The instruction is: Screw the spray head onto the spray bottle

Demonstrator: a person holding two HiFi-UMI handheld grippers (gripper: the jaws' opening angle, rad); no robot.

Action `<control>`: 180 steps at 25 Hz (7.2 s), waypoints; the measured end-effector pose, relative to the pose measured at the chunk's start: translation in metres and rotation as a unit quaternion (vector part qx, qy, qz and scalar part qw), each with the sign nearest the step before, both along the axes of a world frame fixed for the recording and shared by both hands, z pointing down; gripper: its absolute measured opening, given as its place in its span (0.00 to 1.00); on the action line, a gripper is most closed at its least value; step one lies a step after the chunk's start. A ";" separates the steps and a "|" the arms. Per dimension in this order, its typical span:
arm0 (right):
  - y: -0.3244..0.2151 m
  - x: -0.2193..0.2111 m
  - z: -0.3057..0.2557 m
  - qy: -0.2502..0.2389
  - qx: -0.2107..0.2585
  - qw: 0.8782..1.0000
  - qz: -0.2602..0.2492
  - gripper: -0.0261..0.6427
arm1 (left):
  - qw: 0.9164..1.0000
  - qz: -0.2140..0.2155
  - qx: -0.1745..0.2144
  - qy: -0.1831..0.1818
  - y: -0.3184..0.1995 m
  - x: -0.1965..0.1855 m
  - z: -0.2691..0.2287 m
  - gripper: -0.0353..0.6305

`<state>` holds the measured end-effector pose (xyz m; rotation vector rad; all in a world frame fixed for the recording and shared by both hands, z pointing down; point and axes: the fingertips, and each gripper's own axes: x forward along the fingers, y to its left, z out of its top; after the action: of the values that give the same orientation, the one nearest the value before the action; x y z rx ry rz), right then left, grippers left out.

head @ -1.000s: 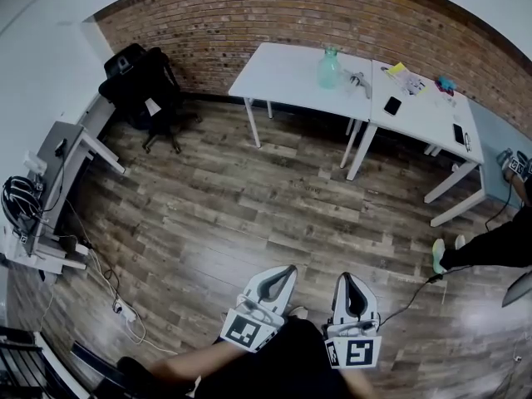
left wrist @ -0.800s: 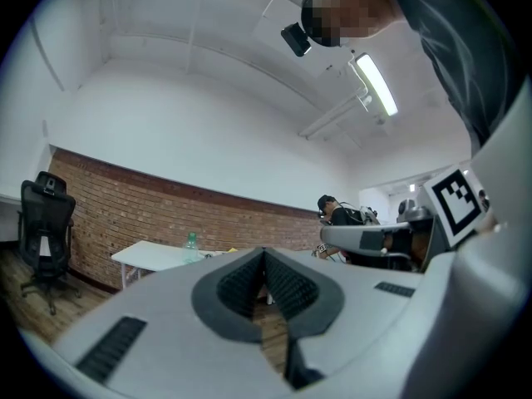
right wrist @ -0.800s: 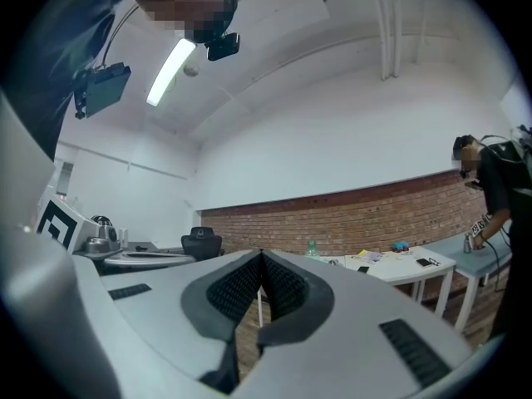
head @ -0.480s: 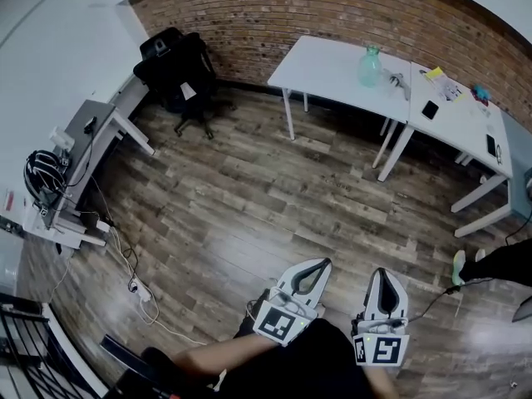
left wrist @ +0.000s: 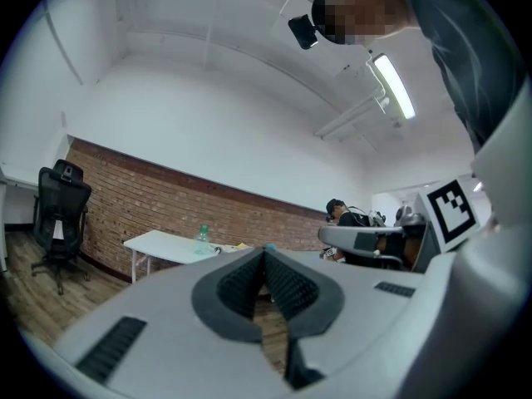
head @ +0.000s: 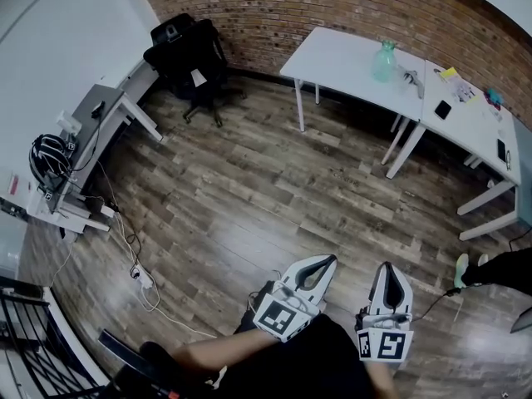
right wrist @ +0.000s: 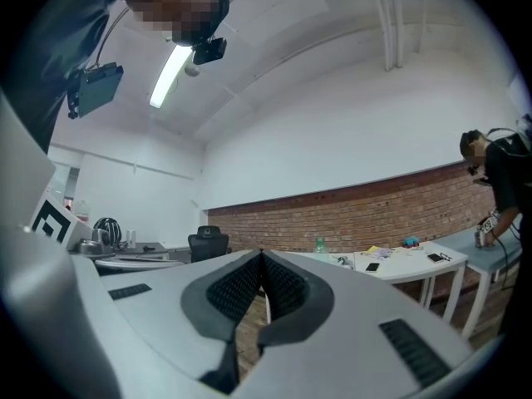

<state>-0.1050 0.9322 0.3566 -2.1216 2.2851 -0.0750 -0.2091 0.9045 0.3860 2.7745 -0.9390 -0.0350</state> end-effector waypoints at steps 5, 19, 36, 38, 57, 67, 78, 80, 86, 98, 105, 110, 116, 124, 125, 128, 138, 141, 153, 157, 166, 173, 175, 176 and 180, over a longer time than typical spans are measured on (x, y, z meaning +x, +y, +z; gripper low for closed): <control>-0.004 0.004 -0.004 0.003 -0.004 1.000 0.008 0.05 | 1.000 -0.004 0.010 0.001 -0.005 0.000 -0.006 0.06; -0.012 -0.002 0.004 -0.007 -0.001 1.000 -0.009 0.05 | 1.000 -0.025 0.016 -0.001 -0.019 -0.012 -0.004 0.06; 0.003 0.030 0.021 -0.037 -0.019 0.999 0.018 0.05 | 0.996 -0.068 0.038 -0.046 -0.022 -0.020 -0.001 0.06; 0.005 0.033 0.029 -0.039 -0.028 0.999 0.020 0.05 | 0.997 -0.050 0.026 -0.043 -0.017 -0.008 0.000 0.06; -0.019 0.044 0.031 -0.001 -0.048 0.997 0.061 0.05 | 0.999 0.034 0.028 -0.027 -0.028 0.037 0.004 0.06; -0.062 0.046 0.016 0.027 -0.043 0.997 0.066 0.05 | 1.000 0.009 0.017 -0.009 -0.079 0.031 0.002 0.06; -0.111 0.045 0.009 0.036 -0.037 0.996 0.070 0.05 | 1.000 0.026 0.005 -0.002 -0.126 0.036 0.003 0.06; -0.116 0.042 0.011 0.037 -0.038 0.996 0.073 0.05 | 0.999 0.032 0.008 0.004 -0.132 0.035 0.002 0.06; -0.137 0.041 0.011 0.040 -0.038 0.996 0.072 0.05 | 1.000 0.031 0.005 -0.004 -0.153 0.035 0.007 0.06; -0.172 0.040 0.008 0.048 -0.047 0.994 0.086 0.05 | 0.999 0.046 -0.002 0.000 -0.194 0.036 0.009 0.06; -0.186 0.029 0.011 0.053 -0.057 0.992 0.096 0.05 | 0.999 0.050 -0.001 0.011 -0.210 0.024 0.009 0.06; -0.193 0.015 0.022 0.051 -0.067 0.992 0.094 0.05 | 0.999 0.046 -0.018 0.015 -0.219 0.011 0.019 0.06; -0.207 -0.005 0.023 0.045 -0.072 0.993 0.085 0.05 | 0.999 0.031 -0.022 0.024 -0.236 -0.012 0.019 0.06; -0.224 -0.016 0.023 0.046 -0.073 0.994 0.070 0.05 | 0.999 0.018 -0.031 0.023 -0.243 -0.025 0.019 0.06; -0.226 -0.018 0.024 0.046 -0.075 0.994 0.066 0.05 | 0.999 0.016 -0.036 0.023 -0.243 -0.027 0.020 0.06; -0.231 -0.025 0.027 0.046 -0.078 0.994 0.055 0.05 | 0.999 0.011 -0.042 0.017 -0.245 -0.035 0.025 0.06; -0.243 -0.046 0.027 0.047 -0.079 0.996 0.024 0.05 | 0.999 -0.027 -0.036 0.025 -0.253 -0.060 0.020 0.06; -0.246 -0.046 0.025 0.048 -0.076 0.996 0.019 0.05 | 0.999 -0.031 -0.029 0.027 -0.256 -0.060 0.016 0.06; -0.252 -0.039 0.028 0.023 -0.076 0.997 0.004 0.05 | 0.999 -0.028 -0.027 0.023 -0.257 -0.048 0.014 0.06; -0.255 -0.025 0.025 0.021 -0.072 0.997 0.008 0.05 | 0.999 -0.031 -0.026 0.019 -0.263 -0.036 0.013 0.06; -0.267 0.012 0.025 -0.001 -0.076 0.997 0.012 0.05 | 0.999 -0.024 -0.028 0.010 -0.270 0.001 0.016 0.06; -0.280 0.036 0.023 0.025 -0.070 0.997 -0.006 0.05 | 0.999 -0.026 -0.026 0.002 -0.282 0.035 0.019 0.06; -0.286 0.045 0.023 0.020 -0.068 0.997 -0.009 0.05 | 0.999 -0.028 -0.024 -0.002 -0.287 0.046 0.020 0.06; -0.288 0.050 0.022 0.018 -0.068 0.997 -0.011 0.05 | 0.999 -0.029 -0.020 -0.005 -0.290 0.050 0.020 0.06; -0.295 0.073 0.018 0.024 -0.063 0.998 -0.012 0.05 | 0.999 -0.038 -0.009 -0.010 -0.301 0.069 0.017 0.06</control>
<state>-0.0323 0.6371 0.3744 -2.1763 2.3949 -0.1736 -0.1405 0.6038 0.4031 2.7265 -1.0457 -0.0108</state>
